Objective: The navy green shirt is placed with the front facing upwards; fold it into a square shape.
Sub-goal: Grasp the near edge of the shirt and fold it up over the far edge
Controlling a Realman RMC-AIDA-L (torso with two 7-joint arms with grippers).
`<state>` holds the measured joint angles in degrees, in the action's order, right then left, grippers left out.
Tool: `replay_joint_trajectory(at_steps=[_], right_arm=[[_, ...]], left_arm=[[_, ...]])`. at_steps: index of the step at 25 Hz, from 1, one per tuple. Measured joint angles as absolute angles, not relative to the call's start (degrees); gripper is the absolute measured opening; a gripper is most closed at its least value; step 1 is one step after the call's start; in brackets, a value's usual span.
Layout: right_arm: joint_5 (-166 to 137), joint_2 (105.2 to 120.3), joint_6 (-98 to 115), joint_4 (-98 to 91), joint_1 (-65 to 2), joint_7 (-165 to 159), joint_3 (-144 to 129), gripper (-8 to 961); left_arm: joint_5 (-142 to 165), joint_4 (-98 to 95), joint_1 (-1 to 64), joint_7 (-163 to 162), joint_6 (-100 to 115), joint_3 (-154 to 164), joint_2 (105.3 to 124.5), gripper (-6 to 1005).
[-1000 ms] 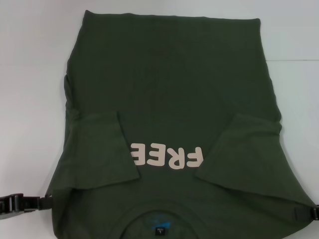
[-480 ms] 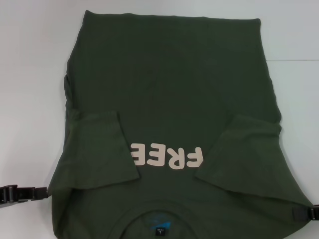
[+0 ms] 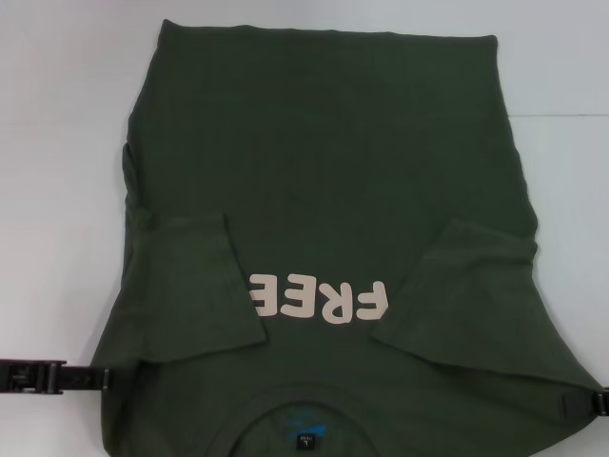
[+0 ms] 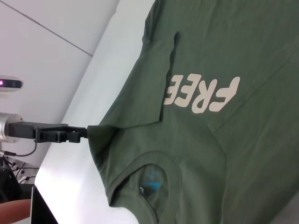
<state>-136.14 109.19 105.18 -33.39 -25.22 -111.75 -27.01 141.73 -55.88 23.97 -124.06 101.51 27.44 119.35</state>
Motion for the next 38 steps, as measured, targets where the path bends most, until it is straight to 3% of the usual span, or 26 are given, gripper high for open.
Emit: replay_joint_trajectory(at_steps=[8, 17, 24, 38], right_arm=[[-136.1, 109.35, 104.2, -33.3, -25.2, -111.7, -26.9, 45], [-135.8, 109.07, 104.0, -33.3, -25.3, -112.0, -26.7, 45], [-135.8, 108.99, 104.0, -33.3, -25.6, -111.7, -26.7, 45], [-135.7, 108.88, 103.8, -33.3, -25.3, -111.0, -25.2, 46]], left_arm=[[142.3, -58.4, 23.5, -124.0, 100.6, 26.9, 119.16, 741], [138.6, -57.5, 24.4, -120.9, 109.6, 15.7, 116.23, 884], [138.8, -54.8, 25.5, -122.6, 112.6, 11.0, 114.43, 844], [140.3, -59.0, 24.0, -120.2, 111.0, 19.7, 117.24, 838]])
